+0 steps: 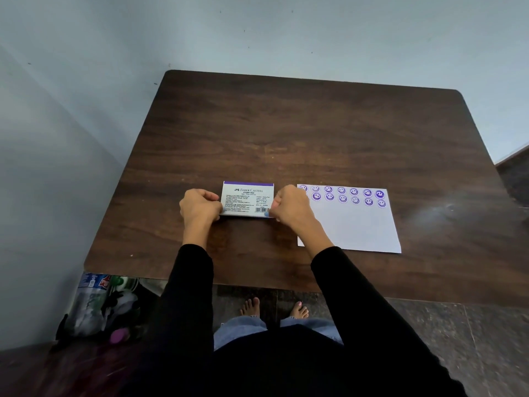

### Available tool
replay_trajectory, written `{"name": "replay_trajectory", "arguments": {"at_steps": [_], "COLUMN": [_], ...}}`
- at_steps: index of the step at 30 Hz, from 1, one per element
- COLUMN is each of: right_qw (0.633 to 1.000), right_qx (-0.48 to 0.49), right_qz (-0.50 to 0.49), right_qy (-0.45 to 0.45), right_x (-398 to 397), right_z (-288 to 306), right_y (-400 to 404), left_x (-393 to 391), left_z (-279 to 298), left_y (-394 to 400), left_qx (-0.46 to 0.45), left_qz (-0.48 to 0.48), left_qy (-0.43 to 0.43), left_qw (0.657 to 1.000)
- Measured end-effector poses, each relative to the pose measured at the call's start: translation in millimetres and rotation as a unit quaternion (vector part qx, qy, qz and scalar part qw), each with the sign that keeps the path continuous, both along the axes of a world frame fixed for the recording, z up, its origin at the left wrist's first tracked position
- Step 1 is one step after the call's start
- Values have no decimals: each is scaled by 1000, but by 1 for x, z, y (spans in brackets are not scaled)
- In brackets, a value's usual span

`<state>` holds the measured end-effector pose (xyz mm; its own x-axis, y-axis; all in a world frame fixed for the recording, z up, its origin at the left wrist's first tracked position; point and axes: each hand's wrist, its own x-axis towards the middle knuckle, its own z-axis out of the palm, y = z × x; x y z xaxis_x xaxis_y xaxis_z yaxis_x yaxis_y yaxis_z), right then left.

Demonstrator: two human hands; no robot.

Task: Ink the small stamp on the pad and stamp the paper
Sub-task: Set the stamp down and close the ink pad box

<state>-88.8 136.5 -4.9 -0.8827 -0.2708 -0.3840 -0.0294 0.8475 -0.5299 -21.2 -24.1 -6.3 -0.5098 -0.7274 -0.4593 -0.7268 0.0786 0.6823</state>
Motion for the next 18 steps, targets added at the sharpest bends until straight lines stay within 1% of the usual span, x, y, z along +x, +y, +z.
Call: {"name": "replay_trajectory", "arguments": {"at_steps": [3,6,8,10,12,14,18], "right_qw": [996,987,988,992,991,988,990], "right_qx": [-60,-94,-92,-86,-99,-107,-84], "right_qz": [-66,-115,-87,-21,18,30,25], "right_qy": [7,68,91,94,94,103,109], "right_x": [-12,-24,-24,-20,-15,-11,-7], "right_z": [16,20,12,3,-4,-8,-11], "right_y": [14,25,30,33,33,32,30], "left_x": [-1,-3,-5,-7,-11,-15,-22], "left_z": [0,0,0,3,5,8,11], "left_y": [0,0,1,3,5,9,20], "left_qx": [1,-9,-38,-74,-97,-112,-133], "left_qz": [-4,-4,-10,-22,-39,-54,-93], "left_qy": [-2,-12,-18,-11,6,25,47], "left_qw": [1000,1000,999,997,994,992,986]}}
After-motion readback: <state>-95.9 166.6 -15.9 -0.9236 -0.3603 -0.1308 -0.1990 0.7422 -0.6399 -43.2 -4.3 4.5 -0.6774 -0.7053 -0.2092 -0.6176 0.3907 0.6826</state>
